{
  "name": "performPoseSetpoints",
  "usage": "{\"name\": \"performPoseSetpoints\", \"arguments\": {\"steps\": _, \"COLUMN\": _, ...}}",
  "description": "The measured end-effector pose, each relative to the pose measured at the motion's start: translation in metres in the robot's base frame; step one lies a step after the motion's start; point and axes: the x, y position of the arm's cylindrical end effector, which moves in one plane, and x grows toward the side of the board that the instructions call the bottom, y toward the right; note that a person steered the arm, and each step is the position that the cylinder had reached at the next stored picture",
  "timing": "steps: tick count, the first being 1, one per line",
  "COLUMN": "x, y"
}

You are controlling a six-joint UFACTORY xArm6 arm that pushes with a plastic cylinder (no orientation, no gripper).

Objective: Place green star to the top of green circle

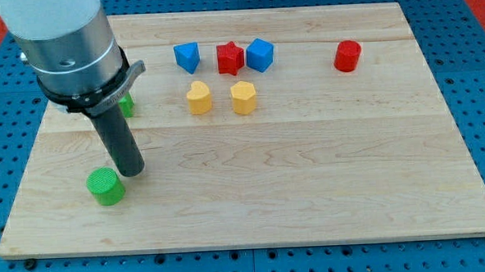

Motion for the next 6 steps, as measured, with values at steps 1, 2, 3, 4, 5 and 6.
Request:
{"name": "performPoseSetpoints", "arguments": {"steps": 1, "x": 0.022, "y": -0.006}}
{"name": "performPoseSetpoints", "arguments": {"steps": 2, "x": 0.008, "y": -0.003}}
{"name": "performPoseSetpoints", "arguments": {"steps": 3, "x": -0.039, "y": 0.012}}
{"name": "performPoseSetpoints", "arguments": {"steps": 4, "x": -0.076, "y": -0.003}}
{"name": "performPoseSetpoints", "arguments": {"steps": 5, "x": -0.125, "y": 0.01}}
{"name": "performPoseSetpoints", "arguments": {"steps": 6, "x": -0.143, "y": -0.017}}
